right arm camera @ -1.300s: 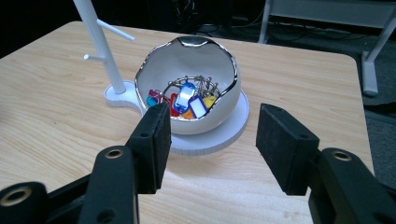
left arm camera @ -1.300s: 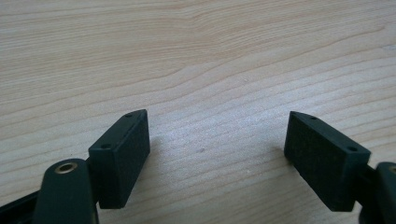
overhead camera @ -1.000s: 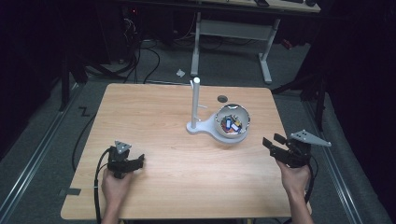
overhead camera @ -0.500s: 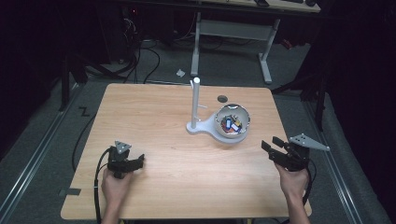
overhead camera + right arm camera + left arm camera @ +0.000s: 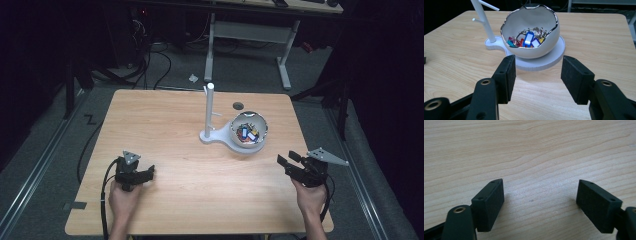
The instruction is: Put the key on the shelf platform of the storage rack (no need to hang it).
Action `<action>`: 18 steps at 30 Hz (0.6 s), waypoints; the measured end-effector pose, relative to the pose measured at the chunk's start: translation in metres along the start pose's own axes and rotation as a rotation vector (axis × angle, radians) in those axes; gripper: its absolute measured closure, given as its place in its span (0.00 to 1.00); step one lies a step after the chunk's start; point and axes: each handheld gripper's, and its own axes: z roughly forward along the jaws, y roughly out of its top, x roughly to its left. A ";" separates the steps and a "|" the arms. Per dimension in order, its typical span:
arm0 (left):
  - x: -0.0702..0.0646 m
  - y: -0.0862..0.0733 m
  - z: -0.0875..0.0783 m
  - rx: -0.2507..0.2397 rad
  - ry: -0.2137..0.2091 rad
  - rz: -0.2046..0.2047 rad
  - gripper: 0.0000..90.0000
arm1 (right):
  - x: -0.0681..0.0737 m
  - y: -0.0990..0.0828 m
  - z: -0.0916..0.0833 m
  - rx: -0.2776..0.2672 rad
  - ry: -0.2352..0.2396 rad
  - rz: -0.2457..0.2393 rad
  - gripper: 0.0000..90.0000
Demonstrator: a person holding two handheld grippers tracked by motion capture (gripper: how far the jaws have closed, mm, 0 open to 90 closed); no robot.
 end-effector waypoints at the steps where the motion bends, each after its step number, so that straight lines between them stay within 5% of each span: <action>1: 0.000 0.000 0.000 0.000 0.000 0.000 0.25 | 0.000 -0.001 0.001 0.001 0.000 0.002 0.51; 18: 0.000 0.000 0.000 0.000 0.000 0.000 0.25 | 0.001 -0.017 0.012 0.025 0.002 0.017 0.51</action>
